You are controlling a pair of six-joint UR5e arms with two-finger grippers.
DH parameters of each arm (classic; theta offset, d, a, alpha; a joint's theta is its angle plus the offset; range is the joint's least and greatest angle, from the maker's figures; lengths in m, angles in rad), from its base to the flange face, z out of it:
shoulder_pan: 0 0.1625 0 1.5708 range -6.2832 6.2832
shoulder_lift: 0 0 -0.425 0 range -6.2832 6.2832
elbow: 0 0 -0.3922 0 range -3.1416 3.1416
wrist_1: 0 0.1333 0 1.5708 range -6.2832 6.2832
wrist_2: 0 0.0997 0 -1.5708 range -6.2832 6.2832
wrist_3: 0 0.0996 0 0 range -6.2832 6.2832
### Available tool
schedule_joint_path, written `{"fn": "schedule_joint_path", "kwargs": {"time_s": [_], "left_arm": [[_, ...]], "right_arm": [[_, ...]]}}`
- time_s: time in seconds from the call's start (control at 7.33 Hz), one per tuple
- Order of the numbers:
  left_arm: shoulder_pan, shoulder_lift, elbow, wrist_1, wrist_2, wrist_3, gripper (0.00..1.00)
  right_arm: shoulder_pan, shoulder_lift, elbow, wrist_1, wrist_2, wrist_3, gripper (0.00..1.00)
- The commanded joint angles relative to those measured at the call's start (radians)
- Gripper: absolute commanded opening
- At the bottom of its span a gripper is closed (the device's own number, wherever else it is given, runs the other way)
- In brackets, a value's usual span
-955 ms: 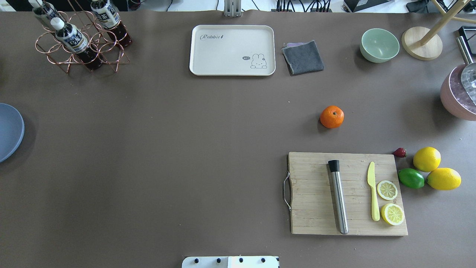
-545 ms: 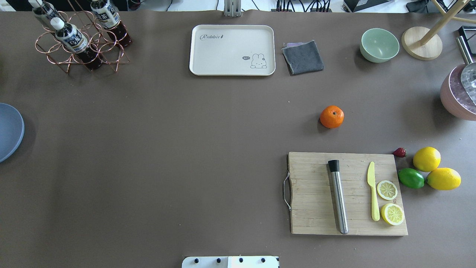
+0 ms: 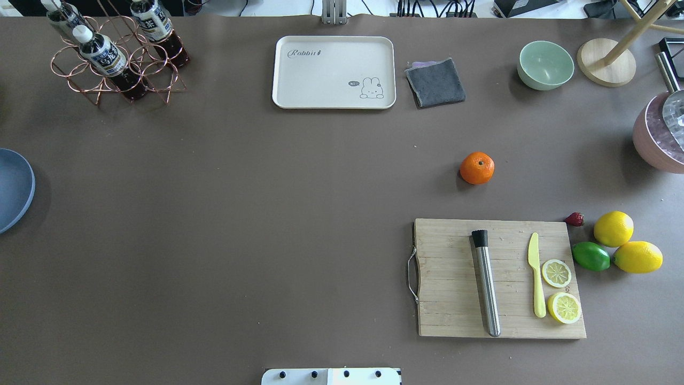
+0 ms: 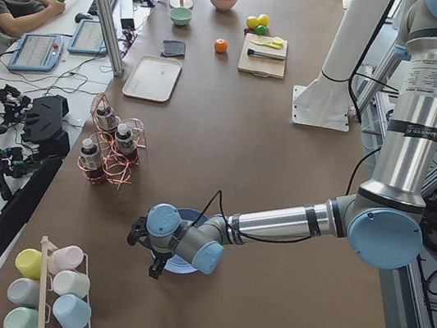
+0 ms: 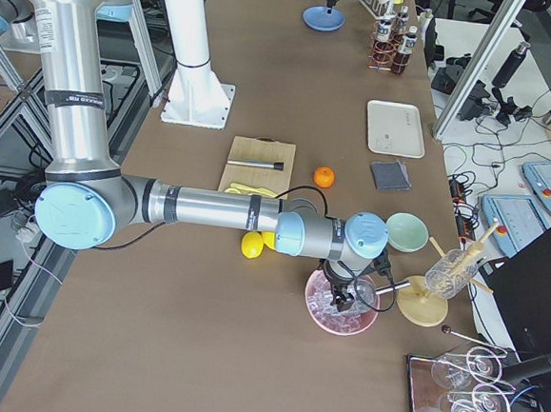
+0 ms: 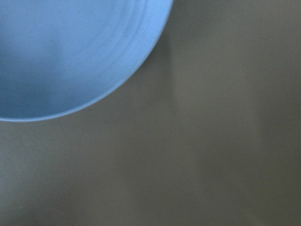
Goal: Pick orange to plate
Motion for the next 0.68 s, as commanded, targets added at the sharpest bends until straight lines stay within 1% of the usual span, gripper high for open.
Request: {"fn": "schedule_joint_path", "kwargs": {"time_s": [0.0, 0.14, 0.27, 0.55], "left_arm": [[0.001, 0.000, 0.013, -0.001, 0.001, -0.003, 0.52], [0.001, -0.002, 0.013, 0.000, 0.001, -0.003, 0.11], [0.001, -0.002, 0.010, 0.000, -0.002, -0.007, 0.00], [0.001, -0.006, -0.022, 0.000, -0.012, -0.033, 0.00]], "right_arm": [[-0.001, -0.024, -0.002, 0.066, 0.002, 0.000, 1.00], [-0.001, -0.027, -0.007, 0.072, 0.004, 0.000, 1.00], [-0.001, -0.027, -0.016, 0.072, 0.004, 0.000, 1.00], [-0.001, -0.026, -0.014, 0.074, 0.014, 0.000, 1.00]]}}
